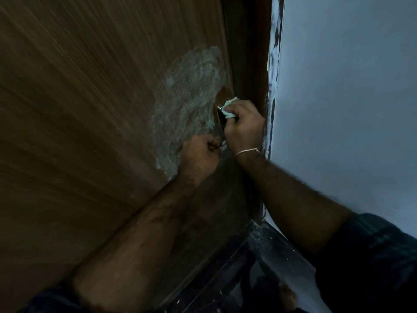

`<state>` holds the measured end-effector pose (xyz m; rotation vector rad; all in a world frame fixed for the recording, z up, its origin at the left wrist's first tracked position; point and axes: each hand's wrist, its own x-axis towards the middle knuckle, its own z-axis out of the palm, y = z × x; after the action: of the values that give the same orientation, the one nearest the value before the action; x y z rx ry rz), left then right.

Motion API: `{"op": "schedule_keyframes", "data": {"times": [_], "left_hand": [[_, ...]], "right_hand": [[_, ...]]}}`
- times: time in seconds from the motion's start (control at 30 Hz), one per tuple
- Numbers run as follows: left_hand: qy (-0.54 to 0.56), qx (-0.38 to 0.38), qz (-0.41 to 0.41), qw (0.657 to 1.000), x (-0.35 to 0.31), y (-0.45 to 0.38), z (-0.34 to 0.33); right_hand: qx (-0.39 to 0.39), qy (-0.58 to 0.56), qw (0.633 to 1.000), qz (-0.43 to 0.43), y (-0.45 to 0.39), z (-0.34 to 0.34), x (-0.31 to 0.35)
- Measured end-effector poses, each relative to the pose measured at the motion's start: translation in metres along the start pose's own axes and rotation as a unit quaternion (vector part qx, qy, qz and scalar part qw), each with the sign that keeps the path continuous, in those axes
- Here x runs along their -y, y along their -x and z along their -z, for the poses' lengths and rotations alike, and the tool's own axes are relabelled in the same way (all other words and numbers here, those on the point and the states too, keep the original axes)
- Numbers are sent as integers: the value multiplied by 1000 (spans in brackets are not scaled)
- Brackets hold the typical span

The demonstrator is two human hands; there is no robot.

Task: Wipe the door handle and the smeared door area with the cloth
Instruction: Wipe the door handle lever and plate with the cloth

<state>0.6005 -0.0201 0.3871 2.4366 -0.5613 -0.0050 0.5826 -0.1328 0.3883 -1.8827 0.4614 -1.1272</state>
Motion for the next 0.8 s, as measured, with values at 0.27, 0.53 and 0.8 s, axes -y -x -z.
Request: {"op": "schedule_keyframes", "data": {"times": [0.27,0.53,0.8], "left_hand": [[-10,7,0,1000,1,-1,0],[-15,4,-15,1000,0,0,2],[9,7,-9,1000,1,1,1]], "right_hand": [[36,17,999,5,-14,3,13],[105,105,988,39,-19,2,11],[232,223,898,300,-15,14,-11]]}}
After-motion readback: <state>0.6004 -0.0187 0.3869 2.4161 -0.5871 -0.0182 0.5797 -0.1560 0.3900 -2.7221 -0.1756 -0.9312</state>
